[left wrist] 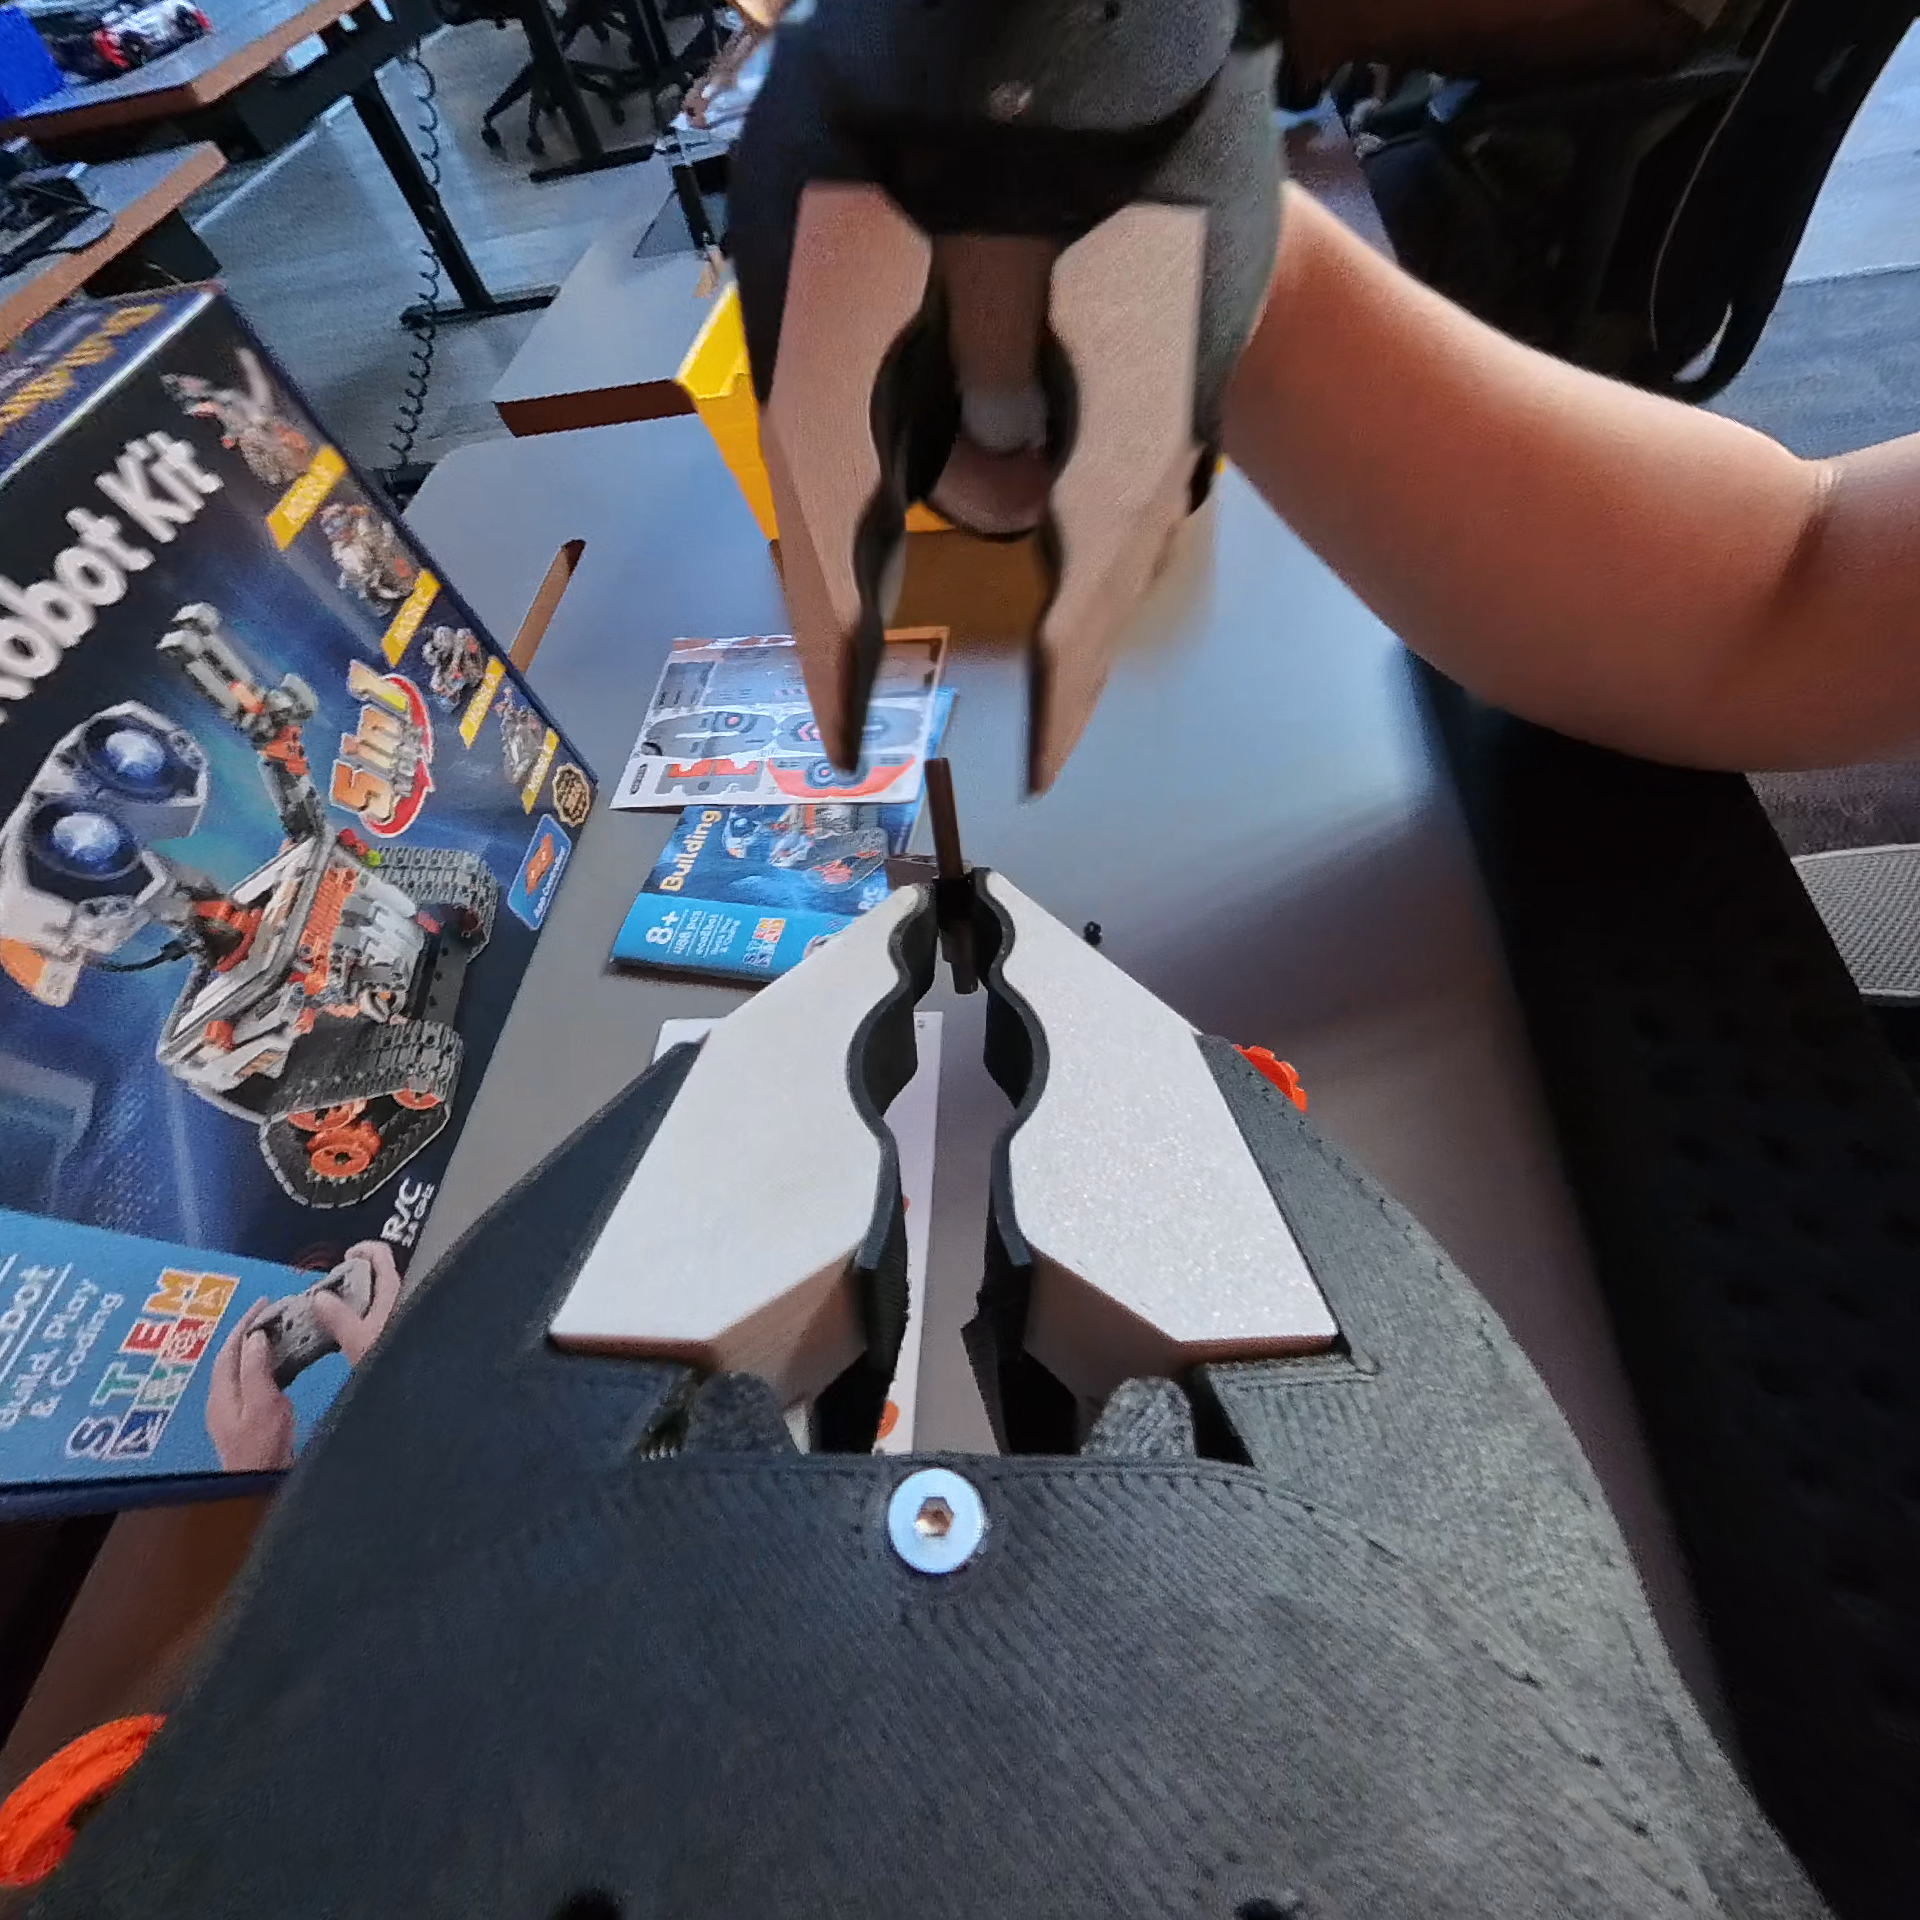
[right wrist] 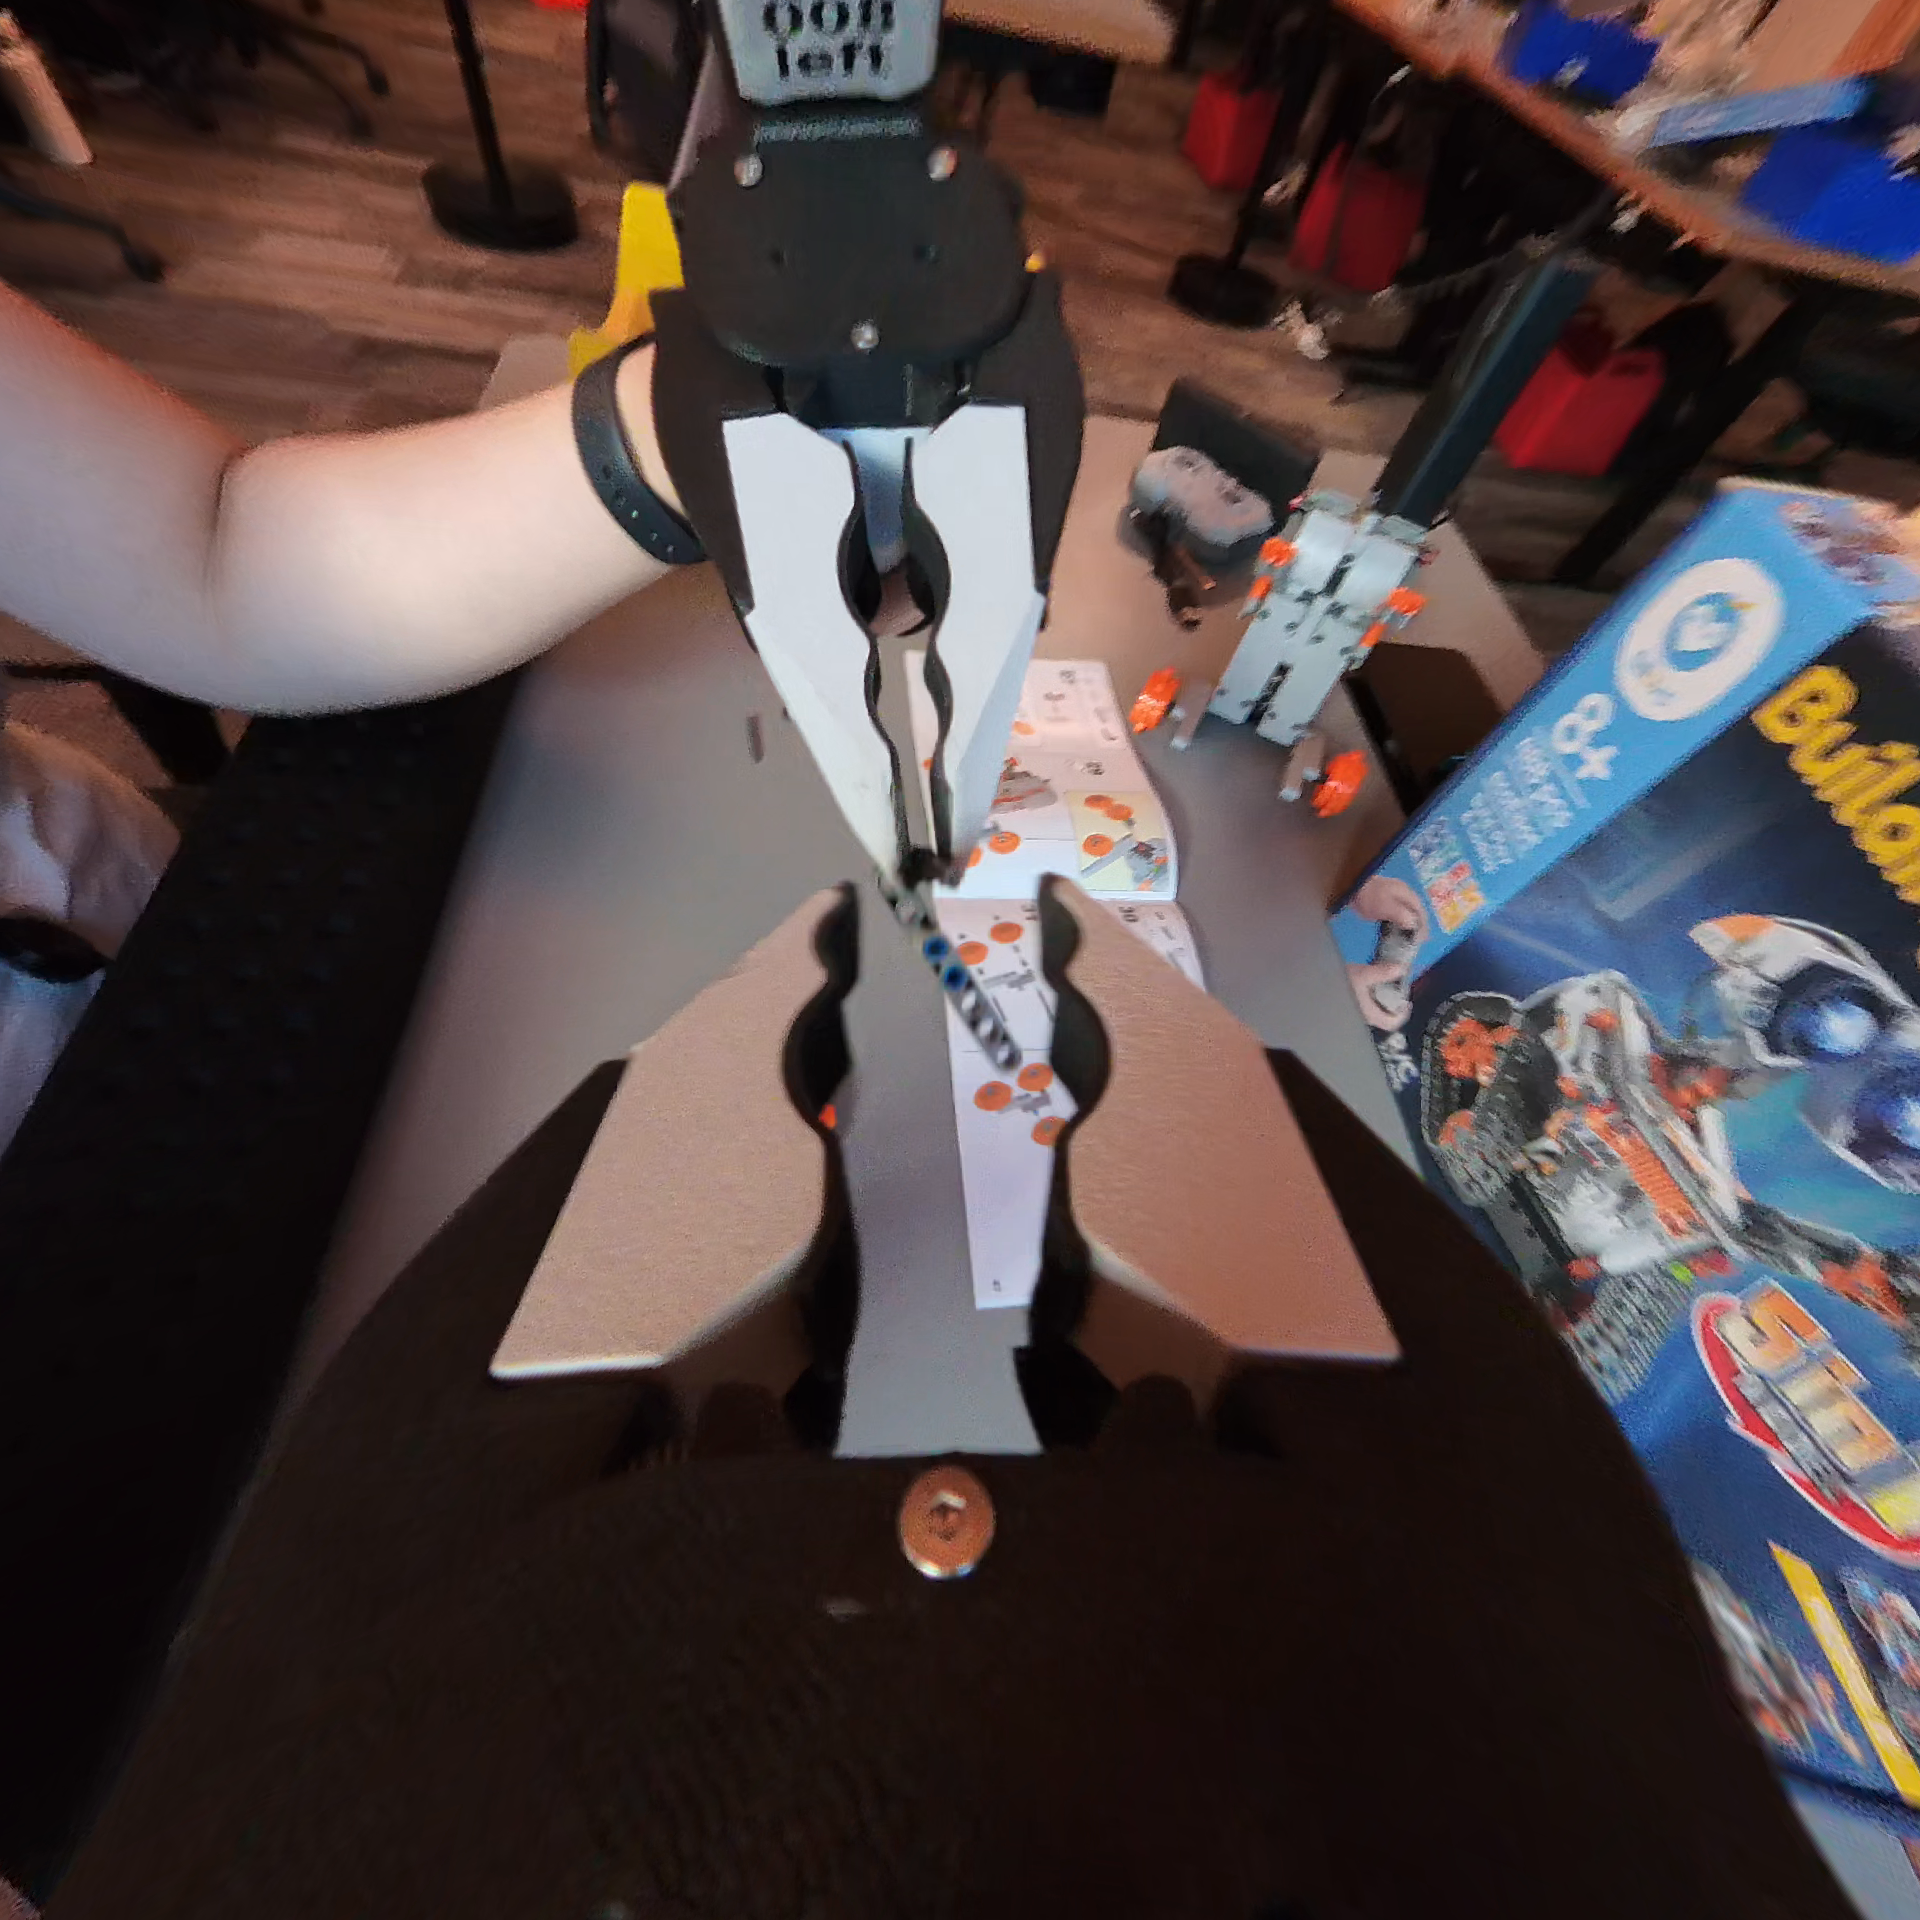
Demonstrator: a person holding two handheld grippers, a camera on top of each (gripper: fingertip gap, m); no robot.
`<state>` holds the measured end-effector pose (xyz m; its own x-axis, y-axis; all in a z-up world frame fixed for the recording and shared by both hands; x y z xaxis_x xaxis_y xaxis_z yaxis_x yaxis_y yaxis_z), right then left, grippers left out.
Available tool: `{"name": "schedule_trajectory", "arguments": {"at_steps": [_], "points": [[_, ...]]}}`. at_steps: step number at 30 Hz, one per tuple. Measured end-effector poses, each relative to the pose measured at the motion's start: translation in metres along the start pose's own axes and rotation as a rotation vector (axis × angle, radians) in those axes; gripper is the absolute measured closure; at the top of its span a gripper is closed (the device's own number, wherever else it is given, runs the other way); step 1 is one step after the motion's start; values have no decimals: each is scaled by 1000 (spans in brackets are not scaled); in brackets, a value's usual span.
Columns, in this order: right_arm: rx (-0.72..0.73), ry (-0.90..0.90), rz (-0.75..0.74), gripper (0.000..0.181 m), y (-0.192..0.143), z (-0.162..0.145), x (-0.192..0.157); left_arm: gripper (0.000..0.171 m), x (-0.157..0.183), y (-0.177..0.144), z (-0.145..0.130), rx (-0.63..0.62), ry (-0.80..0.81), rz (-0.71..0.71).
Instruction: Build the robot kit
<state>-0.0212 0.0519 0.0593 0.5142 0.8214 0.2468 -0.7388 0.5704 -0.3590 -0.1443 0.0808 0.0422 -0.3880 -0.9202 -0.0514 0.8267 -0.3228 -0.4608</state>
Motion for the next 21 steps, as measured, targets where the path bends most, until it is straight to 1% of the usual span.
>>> {"name": "schedule_trajectory", "arguments": {"at_steps": [1, 2, 3, 4, 6, 7, 8, 9, 11, 13, 15, 21], "points": [[2, 15, -15, 142, -10, -1, 2, 168, -2, -5, -1, 12, -13, 9], [-25, 30, -11, 148, -21, -7, 1, 168, -3, -12, -3, 30, -27, 16], [-88, 34, 10, 160, -28, -18, -1, 168, -5, -21, -4, 52, -39, 31], [-189, 39, 41, 167, -29, -33, -3, 168, -7, -31, -4, 75, -48, 52], [-457, 35, 64, 167, -20, -73, -10, 168, -9, -51, -5, 121, -64, 80], [-596, 5, 75, 169, -16, -93, -16, 168, -10, -60, -5, 145, -69, 94], [-689, -46, 66, 171, -12, -110, -21, 168, -10, -68, -4, 169, -70, 107], [-739, -97, 76, 170, -9, -122, -27, 169, -9, -75, -4, 188, -70, 119], [-775, -126, 87, 169, -4, -135, -37, 169, -8, -87, -4, 215, -71, 141], [-820, -163, 113, 168, -2, -144, -44, 169, -6, -95, -4, 229, -67, 157], [-836, -210, 132, 165, 1, -149, -47, 168, -4, -100, -4, 238, -63, 169], [-841, -183, 128, 163, 15, -152, -48, 168, -6, -97, -6, 227, -79, 162]]}}
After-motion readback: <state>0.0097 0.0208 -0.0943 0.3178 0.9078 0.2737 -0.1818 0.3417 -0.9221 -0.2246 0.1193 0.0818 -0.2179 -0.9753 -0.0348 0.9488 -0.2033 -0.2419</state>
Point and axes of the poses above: each gripper's, where its closed fingertips meet, y out along the fingers, z out of its top, x = y × z across the jaws, the point moved 7 cm from there along -y, back along the fingers, and after that the axes turned 13 degrees about -z, right-handed, at the moved point
